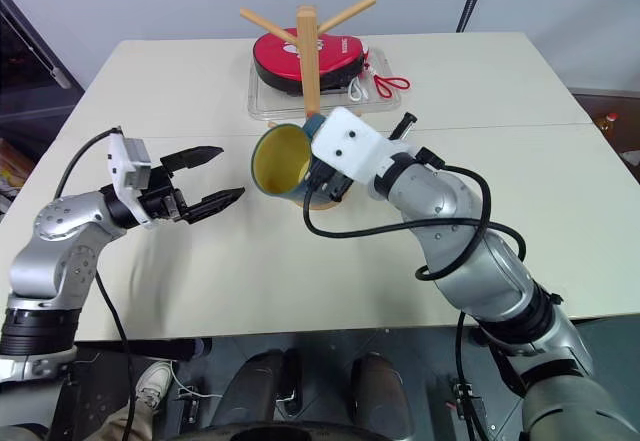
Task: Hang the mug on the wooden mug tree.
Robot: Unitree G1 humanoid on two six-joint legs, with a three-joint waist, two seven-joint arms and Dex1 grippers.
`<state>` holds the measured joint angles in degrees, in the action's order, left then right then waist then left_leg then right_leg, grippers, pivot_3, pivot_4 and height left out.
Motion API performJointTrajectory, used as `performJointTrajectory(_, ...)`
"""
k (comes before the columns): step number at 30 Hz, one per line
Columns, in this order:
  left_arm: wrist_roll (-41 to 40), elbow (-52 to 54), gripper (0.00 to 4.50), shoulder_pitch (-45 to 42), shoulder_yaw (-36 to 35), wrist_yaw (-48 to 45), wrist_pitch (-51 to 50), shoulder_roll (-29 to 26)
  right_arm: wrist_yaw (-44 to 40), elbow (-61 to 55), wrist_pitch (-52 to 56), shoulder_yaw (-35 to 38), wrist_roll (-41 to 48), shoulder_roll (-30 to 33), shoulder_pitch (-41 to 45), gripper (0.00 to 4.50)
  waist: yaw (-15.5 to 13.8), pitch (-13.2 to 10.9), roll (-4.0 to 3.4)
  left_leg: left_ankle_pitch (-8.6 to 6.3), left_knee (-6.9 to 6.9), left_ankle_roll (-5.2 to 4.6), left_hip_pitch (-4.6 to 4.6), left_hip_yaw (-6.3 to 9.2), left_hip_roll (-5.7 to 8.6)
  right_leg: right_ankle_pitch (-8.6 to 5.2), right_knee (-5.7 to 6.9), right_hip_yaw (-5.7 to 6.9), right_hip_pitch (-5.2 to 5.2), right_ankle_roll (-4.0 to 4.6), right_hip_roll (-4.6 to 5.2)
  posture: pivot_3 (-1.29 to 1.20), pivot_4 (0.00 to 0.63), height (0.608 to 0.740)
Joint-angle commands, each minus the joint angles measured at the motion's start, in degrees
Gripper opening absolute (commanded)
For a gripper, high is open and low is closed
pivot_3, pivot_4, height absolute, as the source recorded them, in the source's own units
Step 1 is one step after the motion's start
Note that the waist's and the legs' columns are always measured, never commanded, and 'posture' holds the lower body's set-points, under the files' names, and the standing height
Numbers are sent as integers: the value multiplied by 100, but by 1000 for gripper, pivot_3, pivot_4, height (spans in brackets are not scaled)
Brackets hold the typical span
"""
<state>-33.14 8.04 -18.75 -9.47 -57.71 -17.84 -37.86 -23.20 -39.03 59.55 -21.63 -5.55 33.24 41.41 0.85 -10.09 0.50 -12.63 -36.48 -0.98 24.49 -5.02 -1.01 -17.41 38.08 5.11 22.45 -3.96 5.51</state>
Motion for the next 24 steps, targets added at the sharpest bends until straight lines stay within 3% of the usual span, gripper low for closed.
performJointTrajectory(1, -242, 297, 4500, -34, -223, -53, -188, -162, -2, 41, 27, 52, -92, -101, 320, 26, 8, 0, 0, 0, 0, 0, 0, 0, 0, 0, 1, 0, 0, 0, -1, 0, 150, 740)
performJointTrajectory(20, -447, 580, 4500, -13, -331, 155, -415, -186, -65, 954, 452, -291, -178, -434, 990, 26, 8, 0, 0, 0, 1, 0, 0, -2, 0, 0, 0, 0, 1, 0, -1, 0, 150, 740)
performJointTrajectory(24, -459, 595, 4500, -16, -329, 184, -414, -182, -62, 961, 423, -323, -214, -429, 993, 1443, 9, 0, 0, 0, 2, 1, 0, -2, 0, 0, 0, 0, 1, 0, -1, 0, 150, 740)
